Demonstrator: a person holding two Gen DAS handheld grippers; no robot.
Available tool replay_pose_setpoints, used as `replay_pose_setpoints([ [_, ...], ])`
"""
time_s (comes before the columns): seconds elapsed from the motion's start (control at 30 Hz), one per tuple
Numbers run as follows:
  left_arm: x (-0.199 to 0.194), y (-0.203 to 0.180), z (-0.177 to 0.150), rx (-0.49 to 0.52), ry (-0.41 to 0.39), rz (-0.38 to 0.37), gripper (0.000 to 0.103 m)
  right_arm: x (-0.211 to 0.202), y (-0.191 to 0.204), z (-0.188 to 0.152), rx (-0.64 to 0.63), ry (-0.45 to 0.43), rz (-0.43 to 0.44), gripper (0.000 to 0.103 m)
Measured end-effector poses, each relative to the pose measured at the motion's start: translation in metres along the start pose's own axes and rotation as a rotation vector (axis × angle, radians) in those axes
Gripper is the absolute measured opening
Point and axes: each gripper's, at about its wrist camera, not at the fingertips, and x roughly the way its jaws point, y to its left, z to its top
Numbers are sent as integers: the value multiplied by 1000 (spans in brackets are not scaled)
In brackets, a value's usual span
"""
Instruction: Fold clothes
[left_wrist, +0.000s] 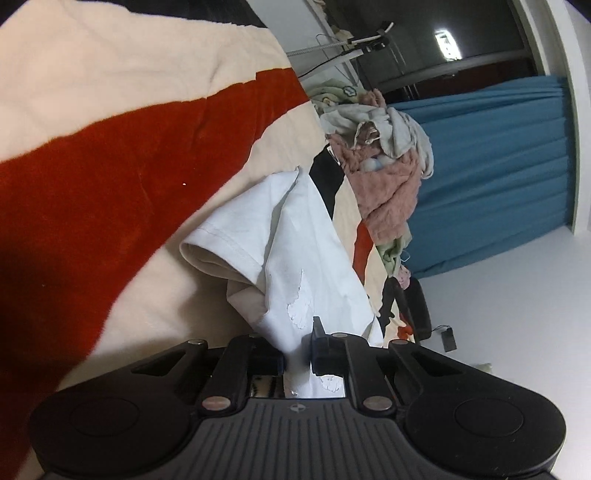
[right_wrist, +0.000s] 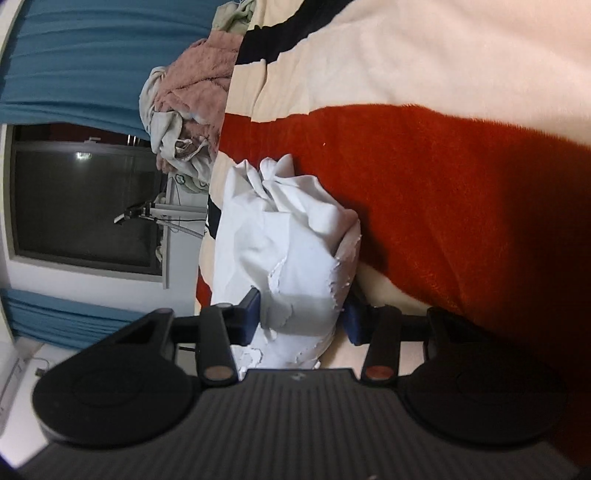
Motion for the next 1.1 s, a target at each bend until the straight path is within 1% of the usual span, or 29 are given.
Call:
replay_pose_setpoints([
  [0.07, -3, 0, -2, 2, -3, -2, 13, 3, 2, 3, -16, -4, -2, 45],
  [0.1, -5, 0, -2, 2, -5, -4, 13, 3, 5, 3, -29, -7, -6, 37],
  [0.17, -8, 0, -3, 2, -8, -7, 12, -1, 7, 4, -61, -20, -13, 25],
  [0.2, -11, 0, -5, 4, -9, -7, 12, -4, 7, 4, -67, -28, -8, 23],
  [0.27, -16, 0, -8, 0, -12, -15, 12, -11, 9, 3, -79, -44, 10, 22],
  [0.43, -28, -9, -10, -13, -8, -86, 11, -33, 25, 2, -154, -92, 48, 20],
  [0.47, -31, -12, -12, -2, -4, -95, 11, -39, 28, 2, -169, -104, 56, 20],
  [0.57, -41, -27, -15, 76, 19, -99, 11, -56, 37, 4, -194, -125, 82, 19],
  [0.7, -50, -46, -16, 126, 59, -127, 11, -78, 47, 11, -186, -127, 105, 19],
  [0.83, -54, -77, -21, 192, 82, -148, 11, -98, 60, 21, -160, -149, 115, 19],
  [0.93, -47, -102, -23, 190, 118, -174, 11, -109, 76, 41, -139, -171, 120, 19],
  [0.97, -40, -114, -22, 195, 137, -172, 11, -111, 80, 48, -132, -178, 119, 19],
  [1.03, -17, -142, -19, 223, 175, -156, 11, -112, 88, 69, -134, -183, 105, 19],
  [1.1, 8, -170, -17, 250, 180, -147, 11, -110, 95, 95, -144, -177, 83, 20],
])
